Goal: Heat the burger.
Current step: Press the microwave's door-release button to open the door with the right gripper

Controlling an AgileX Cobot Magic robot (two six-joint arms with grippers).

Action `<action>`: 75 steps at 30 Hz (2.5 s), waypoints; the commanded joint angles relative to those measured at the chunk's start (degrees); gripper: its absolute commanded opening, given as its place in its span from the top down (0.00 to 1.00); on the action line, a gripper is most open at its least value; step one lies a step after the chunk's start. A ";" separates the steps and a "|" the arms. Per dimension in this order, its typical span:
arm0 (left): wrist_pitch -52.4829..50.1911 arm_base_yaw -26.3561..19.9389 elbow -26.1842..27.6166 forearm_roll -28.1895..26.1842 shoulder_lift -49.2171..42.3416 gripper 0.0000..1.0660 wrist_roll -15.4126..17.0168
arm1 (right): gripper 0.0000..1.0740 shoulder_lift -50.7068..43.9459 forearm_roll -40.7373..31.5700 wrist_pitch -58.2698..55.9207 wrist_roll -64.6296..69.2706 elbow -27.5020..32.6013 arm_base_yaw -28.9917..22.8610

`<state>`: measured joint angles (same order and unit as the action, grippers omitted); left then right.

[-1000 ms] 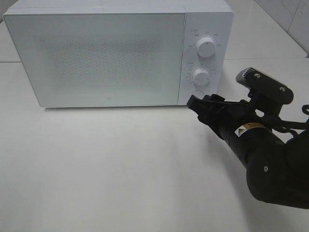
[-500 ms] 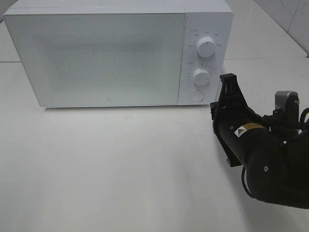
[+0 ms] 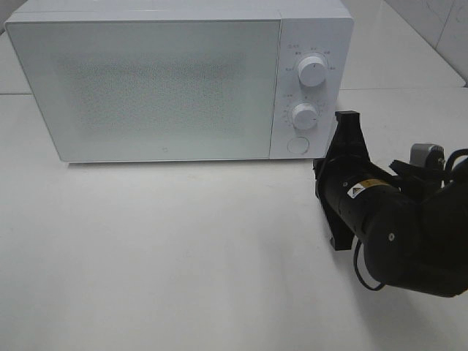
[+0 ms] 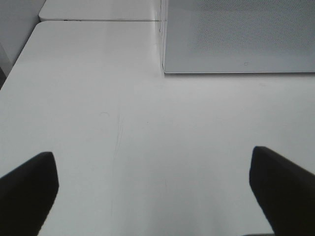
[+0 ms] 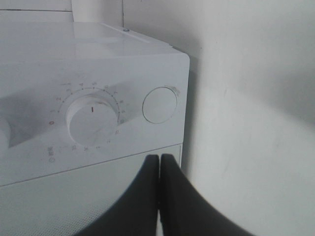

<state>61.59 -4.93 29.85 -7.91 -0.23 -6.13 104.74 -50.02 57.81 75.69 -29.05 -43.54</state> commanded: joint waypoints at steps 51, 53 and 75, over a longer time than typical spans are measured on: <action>0.00 0.00 -0.17 0.11 -0.74 0.08 -0.17 | 1.00 18.68 8.25 -3.61 3.09 -21.20 10.54; 0.00 0.00 -0.17 0.11 -0.69 0.08 -0.17 | 1.00 18.68 8.25 -3.27 3.09 -21.20 10.54; 0.00 0.00 -0.17 0.11 -0.29 0.08 -0.17 | 1.00 19.82 5.39 2.35 -2.01 -28.82 11.86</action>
<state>61.59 -4.93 29.85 -7.91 -0.23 -6.13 124.50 -47.90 52.48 74.94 -53.92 -33.40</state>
